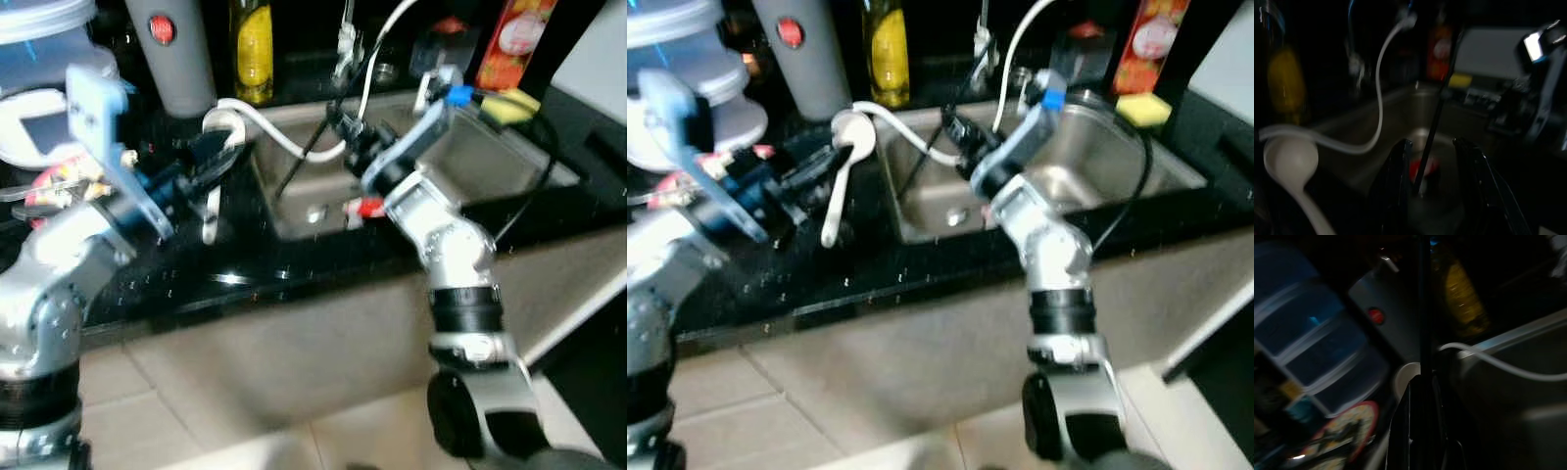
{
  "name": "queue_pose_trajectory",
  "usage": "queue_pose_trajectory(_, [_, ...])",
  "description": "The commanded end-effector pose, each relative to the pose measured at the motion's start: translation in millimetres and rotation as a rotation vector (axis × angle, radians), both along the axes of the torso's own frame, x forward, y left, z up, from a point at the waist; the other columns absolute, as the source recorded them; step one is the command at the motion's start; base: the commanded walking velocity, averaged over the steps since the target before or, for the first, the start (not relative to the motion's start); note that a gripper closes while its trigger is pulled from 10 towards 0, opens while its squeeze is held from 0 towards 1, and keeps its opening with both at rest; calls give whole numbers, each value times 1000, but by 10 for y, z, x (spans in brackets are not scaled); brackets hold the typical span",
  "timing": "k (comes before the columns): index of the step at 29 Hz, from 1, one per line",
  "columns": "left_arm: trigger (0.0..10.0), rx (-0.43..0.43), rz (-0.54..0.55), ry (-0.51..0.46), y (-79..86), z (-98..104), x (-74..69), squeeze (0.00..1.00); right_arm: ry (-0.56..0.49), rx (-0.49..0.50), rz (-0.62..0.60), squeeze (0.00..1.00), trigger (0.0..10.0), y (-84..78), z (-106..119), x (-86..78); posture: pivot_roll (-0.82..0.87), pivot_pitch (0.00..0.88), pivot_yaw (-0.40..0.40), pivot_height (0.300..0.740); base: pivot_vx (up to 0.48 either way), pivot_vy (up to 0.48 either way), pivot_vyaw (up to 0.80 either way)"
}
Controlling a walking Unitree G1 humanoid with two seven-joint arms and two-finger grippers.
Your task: Kitchen organization
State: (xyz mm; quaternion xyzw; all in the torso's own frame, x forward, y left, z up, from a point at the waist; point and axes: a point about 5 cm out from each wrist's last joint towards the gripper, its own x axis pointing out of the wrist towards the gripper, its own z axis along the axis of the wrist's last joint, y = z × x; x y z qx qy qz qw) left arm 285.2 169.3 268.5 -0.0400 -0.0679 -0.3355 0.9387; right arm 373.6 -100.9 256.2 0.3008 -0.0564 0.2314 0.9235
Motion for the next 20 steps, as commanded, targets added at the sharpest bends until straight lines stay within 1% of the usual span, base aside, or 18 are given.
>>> queue_pose_trajectory(1, [10000,-19,75,123,-7,-89,191,0,-4,-67,-97,0,10000,-30,14,131,-23,0,-1,740,0,0,0])
queue_pose_trajectory(2, [10000,-19,75,123,-7,-89,191,0,-4,-67,-97,0,10000,-30,14,131,-23,0,-1,740,0,0,0])
queue_pose_trajectory(3, [10000,-28,122,191,-14,-114,371,0,-4,-135,-173,0,10000,-39,-7,217,-24,0,-1,740,0,0,0])
queue_pose_trajectory(4, [10000,-28,122,191,-14,-114,371,0,-4,-135,-173,0,10000,-39,-7,217,-24,0,-1,740,0,0,0])
queue_pose_trajectory(5, [10000,-21,124,215,-45,-144,429,0,10,-143,-197,0,10000,-37,-44,248,-25,0,0,740,0,0,0])
queue_pose_trajectory(6, [10000,11,121,248,-111,-207,467,0,34,-176,-227,0,10000,-22,-113,279,-23,0,-1,740,0,0,0])
queue_pose_trajectory(7, [10000,11,121,248,-111,-207,467,0,34,-176,-227,0,10000,-22,-113,279,-23,0,-1,740,0,0,0])
queue_pose_trajectory(9, [10000,40,117,278,-173,-268,493,0,50,-207,-249,0,10000,3,-171,304,-22,0,-1,740,0,0,0])
queue_pose_trajectory(10, [10000,87,126,310,-242,-353,521,0,56,-280,-272,0,10000,42,-235,315,-22,0,-1,740,0,0,0])
queue_pose_trajectory(11, [10000,87,126,310,-242,-353,521,0,56,-280,-272,0,10000,42,-235,315,-22,0,-1,740,0,0,0])
queue_pose_trajectory(12, [10000,118,134,328,-283,-406,536,0,54,-331,-284,1000,10000,68,-270,319,-23,0,-1,740,0,0,0])
queue_pose_trajectory(13, [10000,126,123,350,-357,-457,533,0,42,-419,-286,1000,10000,123,-314,317,-29,0,2,740,0,0,0])
queue_pose_trajectory(14, [10000,121,108,366,-418,-489,523,0,31,-482,-276,1000,10000,169,-345,311,-29,0,2,740,0,0,0])
queue_pose_trajectory(16, [10000,121,108,366,-418,-489,523,0,31,-482,-276,1000,10000,169,-345,311,-29,0,2,740,0,0,0])
queue_pose_trajectory(17, [10000,108,89,370,-472,-503,500,0,15,-529,-251,1000,10000,217,-359,300,-32,0,2,740,0,0,0])
queue_pose_trajectory(18, [10000,105,99,360,-498,-496,498,0,-22,-548,-248,165,10000,238,-327,301,-30,0,2,740,0,0,0])
queue_pose_trajectory(19, [10000,102,123,347,-485,-474,498,0,-75,-517,-262,0,10000,224,-217,301,-26,0,2,740,0,0,0])
queue_pose_trajectory(20, [10000,102,123,347,-485,-474,498,0,-75,-517,-262,0,10000,224,-217,301,-26,0,2,740,0,0,0])
